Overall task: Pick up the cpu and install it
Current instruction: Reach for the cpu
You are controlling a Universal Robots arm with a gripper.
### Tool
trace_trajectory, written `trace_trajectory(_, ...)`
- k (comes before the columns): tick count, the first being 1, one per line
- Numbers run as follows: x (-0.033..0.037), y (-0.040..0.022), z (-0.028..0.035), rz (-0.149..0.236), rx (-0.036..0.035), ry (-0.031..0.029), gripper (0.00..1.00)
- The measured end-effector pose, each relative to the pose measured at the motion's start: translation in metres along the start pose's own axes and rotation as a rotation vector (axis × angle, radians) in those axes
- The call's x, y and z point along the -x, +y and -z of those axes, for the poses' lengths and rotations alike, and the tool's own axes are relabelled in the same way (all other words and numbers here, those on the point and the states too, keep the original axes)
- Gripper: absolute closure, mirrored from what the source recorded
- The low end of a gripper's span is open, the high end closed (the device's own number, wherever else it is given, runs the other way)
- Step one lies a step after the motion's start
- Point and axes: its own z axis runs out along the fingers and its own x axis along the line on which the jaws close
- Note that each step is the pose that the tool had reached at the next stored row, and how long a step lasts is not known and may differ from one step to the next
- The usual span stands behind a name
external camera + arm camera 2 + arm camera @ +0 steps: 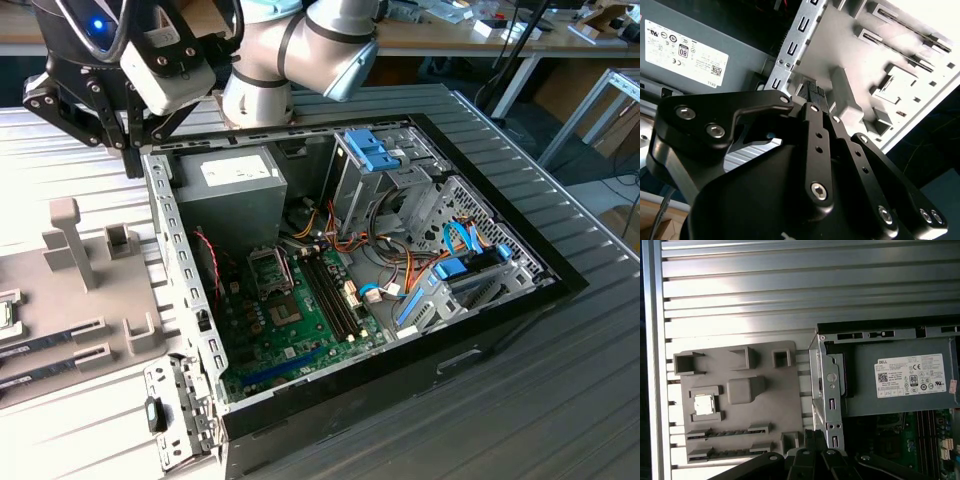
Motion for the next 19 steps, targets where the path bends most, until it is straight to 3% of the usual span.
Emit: trace_trajectory(19,-0.0084,-0.0006,0.0002,0.000,0.0001,-0.0001,0.89)
